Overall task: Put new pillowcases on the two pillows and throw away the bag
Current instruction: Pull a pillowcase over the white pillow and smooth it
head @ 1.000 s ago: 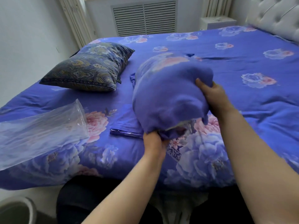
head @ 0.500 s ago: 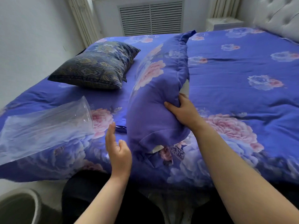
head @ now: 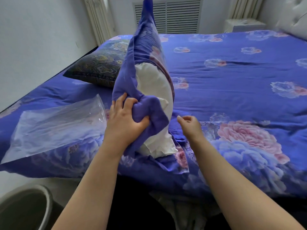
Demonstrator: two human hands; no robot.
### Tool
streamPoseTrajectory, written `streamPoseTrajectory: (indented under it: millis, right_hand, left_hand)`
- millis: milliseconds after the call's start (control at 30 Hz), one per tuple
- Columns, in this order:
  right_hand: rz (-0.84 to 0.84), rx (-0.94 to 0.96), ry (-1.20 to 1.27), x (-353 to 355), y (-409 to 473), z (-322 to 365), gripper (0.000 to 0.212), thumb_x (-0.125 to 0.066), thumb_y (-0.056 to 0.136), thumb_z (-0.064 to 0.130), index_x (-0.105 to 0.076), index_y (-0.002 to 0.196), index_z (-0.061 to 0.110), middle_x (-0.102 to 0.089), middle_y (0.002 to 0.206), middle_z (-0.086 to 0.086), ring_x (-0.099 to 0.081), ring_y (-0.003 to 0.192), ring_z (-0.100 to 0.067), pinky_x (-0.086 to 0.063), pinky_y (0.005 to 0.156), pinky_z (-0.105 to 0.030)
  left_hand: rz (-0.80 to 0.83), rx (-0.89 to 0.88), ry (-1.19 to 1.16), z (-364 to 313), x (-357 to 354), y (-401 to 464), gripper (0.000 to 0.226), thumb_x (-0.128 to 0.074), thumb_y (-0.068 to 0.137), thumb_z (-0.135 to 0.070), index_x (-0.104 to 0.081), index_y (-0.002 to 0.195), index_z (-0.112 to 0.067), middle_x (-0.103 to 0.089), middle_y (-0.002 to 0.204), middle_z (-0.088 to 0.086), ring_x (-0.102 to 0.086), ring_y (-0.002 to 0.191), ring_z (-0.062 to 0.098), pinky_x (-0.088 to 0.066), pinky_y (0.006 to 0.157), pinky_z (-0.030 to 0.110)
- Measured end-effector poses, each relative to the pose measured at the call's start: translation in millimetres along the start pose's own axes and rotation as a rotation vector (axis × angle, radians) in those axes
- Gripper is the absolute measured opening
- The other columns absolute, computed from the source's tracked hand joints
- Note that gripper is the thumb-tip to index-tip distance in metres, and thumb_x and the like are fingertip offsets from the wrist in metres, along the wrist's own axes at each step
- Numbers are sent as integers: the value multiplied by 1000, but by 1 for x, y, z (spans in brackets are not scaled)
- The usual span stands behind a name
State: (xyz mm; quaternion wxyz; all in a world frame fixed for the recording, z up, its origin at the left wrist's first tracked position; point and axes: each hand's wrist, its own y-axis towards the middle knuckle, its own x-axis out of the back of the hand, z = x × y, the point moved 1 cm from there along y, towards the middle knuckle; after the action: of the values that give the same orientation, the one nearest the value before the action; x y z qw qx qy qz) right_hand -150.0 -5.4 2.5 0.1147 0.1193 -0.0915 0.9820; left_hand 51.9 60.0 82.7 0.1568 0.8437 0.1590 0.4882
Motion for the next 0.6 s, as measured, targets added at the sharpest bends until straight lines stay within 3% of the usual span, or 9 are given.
streamPoseTrajectory:
  millis: [67,133,233,300,367,433,467,533,600]
  right_hand:
    - [135,-49,-265,-4,-3,-18,42,-61,87,44,-58,88,2,-60,84,-12,-59,83,-29,-43,70,-36]
    - [237,-40,-476,-9,-12,-19,51,-55,86,55,-40,62,13,-43,61,-3,-44,56,-19,-31,51,-29]
    - [329,-72,-549,-19,-14,-9,61,-42,88,65,-33,58,12,-38,55,-2,-37,45,-15,-29,39,-24]
    - [372,-176,-405,-27,-13,-4,63,-39,88,67,-37,60,10,-41,56,-4,-39,45,-17,-31,38,-21]
    - [383,-314,-169,-37,-12,-5,57,-45,88,63,-46,71,8,-50,68,-7,-47,55,-19,-37,49,-24]
    - [387,-516,177,-55,-14,-9,35,-57,91,44,-58,90,9,-61,87,-8,-57,70,-22,-44,58,-28]
    - [386,-582,293,-64,-14,-11,24,-59,91,34,-62,90,10,-65,87,-8,-59,71,-21,-46,58,-28]
    - [321,-578,413,-80,-13,-11,11,-60,87,19,-64,84,10,-68,87,-8,-62,71,-22,-51,61,-28]
    - [219,-508,528,-89,-12,-7,11,-57,86,12,-65,88,5,-69,90,-11,-63,76,-25,-52,68,-33]
  left_hand:
    - [41,22,6,2,4,1,51,-55,68,-50,-46,111,-23,-41,132,1,-42,120,30,-36,102,45]
    - [78,41,37,2,5,2,42,-60,74,-40,-45,108,-22,-42,127,1,-43,116,31,-36,99,45]
    - [124,86,88,2,6,1,39,-61,77,-30,-42,110,-19,-37,130,2,-41,114,34,-35,97,43]
    - [113,111,131,3,5,-1,44,-60,78,-26,-39,115,-15,-34,131,4,-41,112,36,-34,94,42]
    - [61,133,141,8,4,-3,62,-67,77,-26,-34,127,-14,-33,133,7,-39,111,36,-33,94,42]
    - [-2,134,103,15,3,-6,88,-78,70,-30,-25,141,-20,-33,132,10,-38,110,36,-32,97,43]
    - [-19,127,76,18,0,-8,96,-80,68,-30,-23,145,-26,-35,128,11,-38,108,36,-31,99,43]
    - [-44,95,43,22,-7,-9,93,-79,70,-26,-26,146,-35,-39,116,11,-40,103,36,-33,101,46]
    - [-122,-20,46,21,-12,-11,73,-71,74,-16,-43,139,-32,-43,104,9,-44,93,34,-39,96,48]
